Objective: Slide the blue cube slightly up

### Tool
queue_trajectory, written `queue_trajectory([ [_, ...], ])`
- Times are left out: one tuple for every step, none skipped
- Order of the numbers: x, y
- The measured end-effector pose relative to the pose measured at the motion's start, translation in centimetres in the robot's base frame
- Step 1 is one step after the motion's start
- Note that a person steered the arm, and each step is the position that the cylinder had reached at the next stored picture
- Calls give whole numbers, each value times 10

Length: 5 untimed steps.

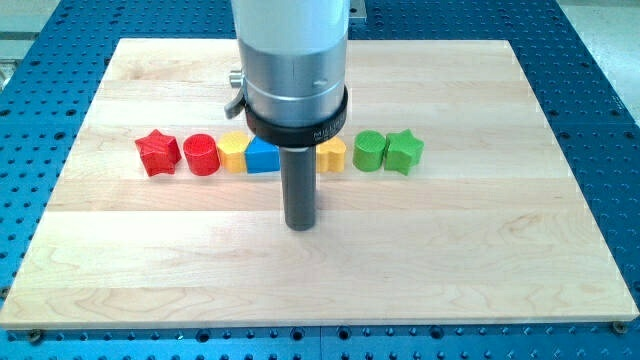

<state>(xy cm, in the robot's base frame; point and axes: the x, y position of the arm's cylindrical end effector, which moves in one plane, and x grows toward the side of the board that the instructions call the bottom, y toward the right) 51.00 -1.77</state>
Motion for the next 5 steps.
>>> queue_trajectory([
  [-11,2],
  [-19,2],
  [-30,2],
  [-36,-1],
  [-36,-21],
])
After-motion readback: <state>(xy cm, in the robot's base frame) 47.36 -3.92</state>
